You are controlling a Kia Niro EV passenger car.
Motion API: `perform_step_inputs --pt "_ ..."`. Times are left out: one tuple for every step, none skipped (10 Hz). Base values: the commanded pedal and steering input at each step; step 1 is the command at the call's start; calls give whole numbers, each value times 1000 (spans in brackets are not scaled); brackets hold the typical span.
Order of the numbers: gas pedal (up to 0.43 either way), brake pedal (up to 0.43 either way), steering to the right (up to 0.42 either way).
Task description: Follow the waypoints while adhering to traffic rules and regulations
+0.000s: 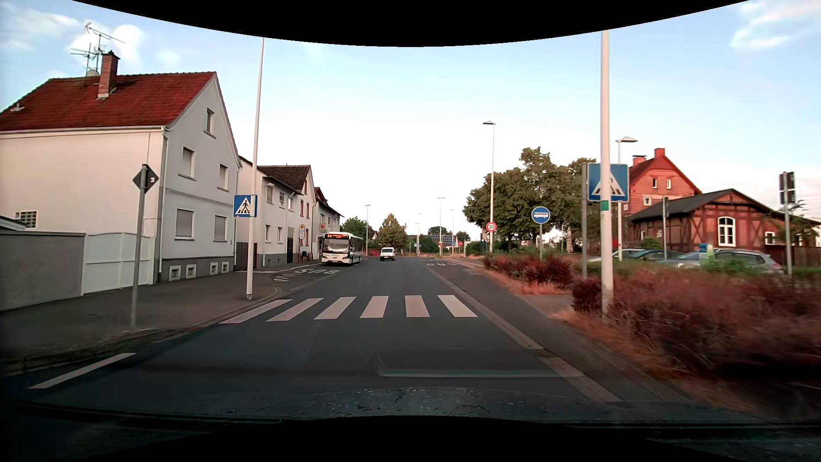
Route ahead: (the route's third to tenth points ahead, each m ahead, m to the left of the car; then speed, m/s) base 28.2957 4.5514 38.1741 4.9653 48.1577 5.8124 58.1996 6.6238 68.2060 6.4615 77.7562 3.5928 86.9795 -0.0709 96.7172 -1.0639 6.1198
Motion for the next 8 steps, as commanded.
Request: perform_step_inputs --pt "98 0 -46" --pt "98 0 -39" --pt "98 0 -34" --pt "98 0 -30" --pt "98 0 -27" --pt "98 0 -25" --pt "98 0 -25" --pt "98 0 -25"
